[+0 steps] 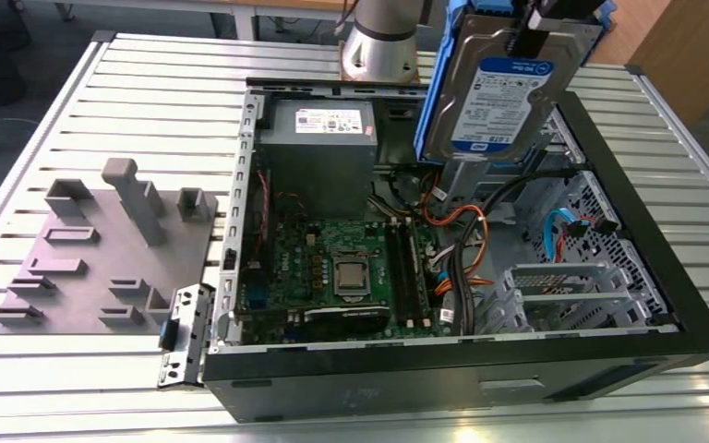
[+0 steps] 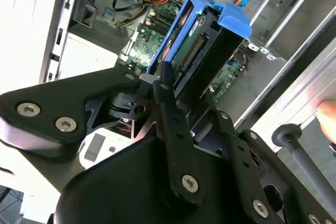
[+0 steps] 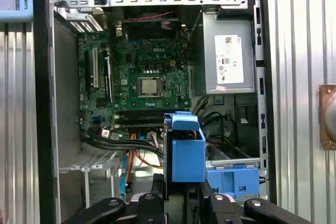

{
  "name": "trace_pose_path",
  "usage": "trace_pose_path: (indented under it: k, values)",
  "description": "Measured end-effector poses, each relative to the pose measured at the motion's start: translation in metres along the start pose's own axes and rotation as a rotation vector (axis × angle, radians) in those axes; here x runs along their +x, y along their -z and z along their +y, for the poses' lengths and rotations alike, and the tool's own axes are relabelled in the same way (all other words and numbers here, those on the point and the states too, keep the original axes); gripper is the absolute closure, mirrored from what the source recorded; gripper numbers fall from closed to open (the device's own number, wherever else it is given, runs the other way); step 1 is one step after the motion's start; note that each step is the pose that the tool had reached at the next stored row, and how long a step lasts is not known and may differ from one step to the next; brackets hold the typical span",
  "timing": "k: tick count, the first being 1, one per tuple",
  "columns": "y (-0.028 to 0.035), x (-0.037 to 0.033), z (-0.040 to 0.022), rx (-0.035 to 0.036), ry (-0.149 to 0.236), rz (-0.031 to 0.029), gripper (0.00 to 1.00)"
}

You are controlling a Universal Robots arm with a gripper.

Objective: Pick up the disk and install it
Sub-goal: 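Insert the disk into the insertion slot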

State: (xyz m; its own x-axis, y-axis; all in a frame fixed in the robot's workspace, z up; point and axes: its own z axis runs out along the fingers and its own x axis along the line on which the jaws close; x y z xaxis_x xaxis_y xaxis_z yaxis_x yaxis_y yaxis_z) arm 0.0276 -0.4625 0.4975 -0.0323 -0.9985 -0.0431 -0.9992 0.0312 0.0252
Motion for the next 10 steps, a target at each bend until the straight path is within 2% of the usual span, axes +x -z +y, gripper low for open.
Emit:
trace_pose_path:
  k: [10]
  values:
    - [0.0009,0.0215,-0.0007,0.0000,0.000,0.0001,0.65]
